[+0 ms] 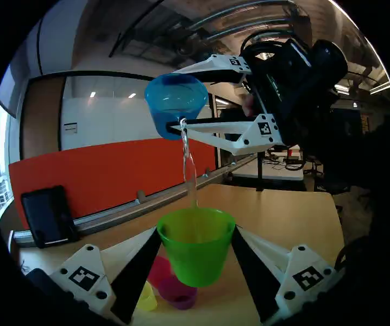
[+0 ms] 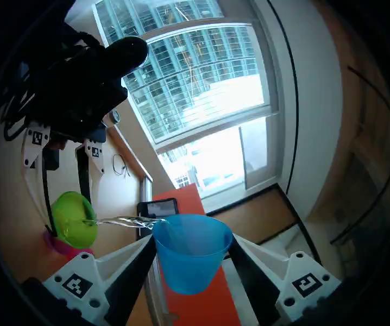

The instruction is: Pour water

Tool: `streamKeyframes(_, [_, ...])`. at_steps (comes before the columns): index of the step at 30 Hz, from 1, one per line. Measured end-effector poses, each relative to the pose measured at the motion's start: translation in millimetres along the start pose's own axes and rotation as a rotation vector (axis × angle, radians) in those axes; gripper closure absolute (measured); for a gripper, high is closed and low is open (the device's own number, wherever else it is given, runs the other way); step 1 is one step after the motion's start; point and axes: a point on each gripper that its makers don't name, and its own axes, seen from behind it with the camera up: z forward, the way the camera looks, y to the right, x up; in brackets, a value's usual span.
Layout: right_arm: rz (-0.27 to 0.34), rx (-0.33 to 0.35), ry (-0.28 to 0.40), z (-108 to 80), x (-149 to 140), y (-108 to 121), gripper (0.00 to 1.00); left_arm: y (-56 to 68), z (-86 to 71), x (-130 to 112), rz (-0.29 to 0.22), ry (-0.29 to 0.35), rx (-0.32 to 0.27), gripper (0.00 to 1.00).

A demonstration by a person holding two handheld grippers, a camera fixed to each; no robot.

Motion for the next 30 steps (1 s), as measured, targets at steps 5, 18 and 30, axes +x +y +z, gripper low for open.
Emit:
streamKeyframes(5, [-0.023,-0.006,0.001,0.4,0,3,0.08,-0.3,0.5,-1,0.000,-0.001,-0.002,0.12])
streamKeyframes(18, [-0.094,-0.019,-0.003,0.7,-3,10,0.08,0.3,2.4,-2,-0.002,-0.004,-0.005,0.12])
streamKeyframes(30, [-0.159,-0.034,0.002,3.0,2,14,0.08,-0.7,2.1,-2,-0.002,-0.005,-0.003,0.12])
